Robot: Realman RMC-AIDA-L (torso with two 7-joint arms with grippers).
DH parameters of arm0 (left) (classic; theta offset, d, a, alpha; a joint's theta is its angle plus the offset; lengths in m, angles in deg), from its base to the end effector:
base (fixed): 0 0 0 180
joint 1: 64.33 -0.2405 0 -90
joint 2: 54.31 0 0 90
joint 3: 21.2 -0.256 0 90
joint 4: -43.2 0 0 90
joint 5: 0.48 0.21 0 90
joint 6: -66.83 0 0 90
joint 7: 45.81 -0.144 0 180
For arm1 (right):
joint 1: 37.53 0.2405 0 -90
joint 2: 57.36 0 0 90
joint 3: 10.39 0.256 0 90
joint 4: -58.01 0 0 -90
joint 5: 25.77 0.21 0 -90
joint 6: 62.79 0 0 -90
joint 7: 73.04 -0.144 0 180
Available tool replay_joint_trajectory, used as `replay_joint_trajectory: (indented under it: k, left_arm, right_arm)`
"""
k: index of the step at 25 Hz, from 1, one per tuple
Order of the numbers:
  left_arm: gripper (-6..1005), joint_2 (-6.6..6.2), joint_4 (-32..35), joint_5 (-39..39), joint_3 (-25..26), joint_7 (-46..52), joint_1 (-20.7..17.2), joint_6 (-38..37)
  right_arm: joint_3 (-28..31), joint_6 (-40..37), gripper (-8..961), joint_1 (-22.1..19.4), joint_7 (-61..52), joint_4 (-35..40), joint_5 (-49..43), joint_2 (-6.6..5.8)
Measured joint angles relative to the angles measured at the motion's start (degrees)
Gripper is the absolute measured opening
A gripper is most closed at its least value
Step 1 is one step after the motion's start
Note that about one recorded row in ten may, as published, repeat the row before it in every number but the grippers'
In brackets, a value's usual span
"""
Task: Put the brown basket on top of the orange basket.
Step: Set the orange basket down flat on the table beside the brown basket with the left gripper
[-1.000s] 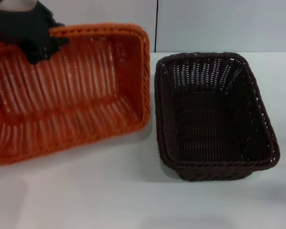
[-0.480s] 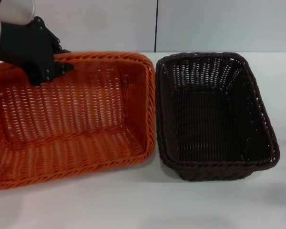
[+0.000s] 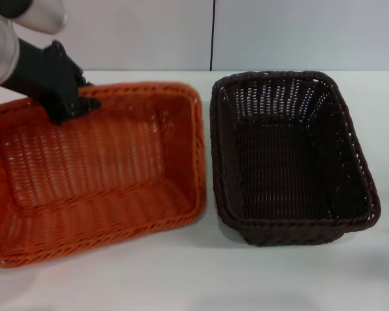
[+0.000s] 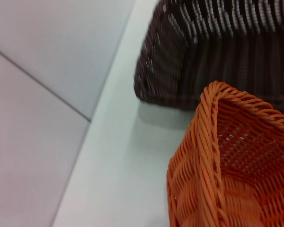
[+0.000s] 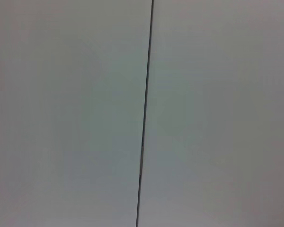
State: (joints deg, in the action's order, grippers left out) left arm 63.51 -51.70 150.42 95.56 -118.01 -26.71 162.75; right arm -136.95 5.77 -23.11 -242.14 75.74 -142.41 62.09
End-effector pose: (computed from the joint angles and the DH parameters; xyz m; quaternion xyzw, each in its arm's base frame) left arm -0.1352 0.3750 0.0973 -0.9490 0.0171 0.1790 0.2591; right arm 0.3731 0.2834 0.0133 -0.5753 0.2537 0.2124 0.7480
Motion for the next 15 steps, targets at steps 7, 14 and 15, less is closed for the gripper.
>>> replay_joint_trajectory:
  k: [7, 14, 15]
  left_arm:
    - [294, 0.15, 1.32, -0.24, -2.07, -0.46, -0.46, -2.82]
    - [331, 0.14, 3.62, -1.95, -4.27, -1.61, 0.45, -6.19]
    - [358, 0.12, 4.19, -1.78, -5.17, -1.93, 0.70, -6.96]
  right_arm:
    - [0.00, 0.13, 685, 0.21, 0.00, 0.02, 0.00, -0.10]
    - [0.06, 0.44, 684, 0.21, 0.00, 0.03, 0.00, -0.10]
    - [0.09, 0.50, 684, 0.14, 0.00, 0.03, 0.00, -0.10]
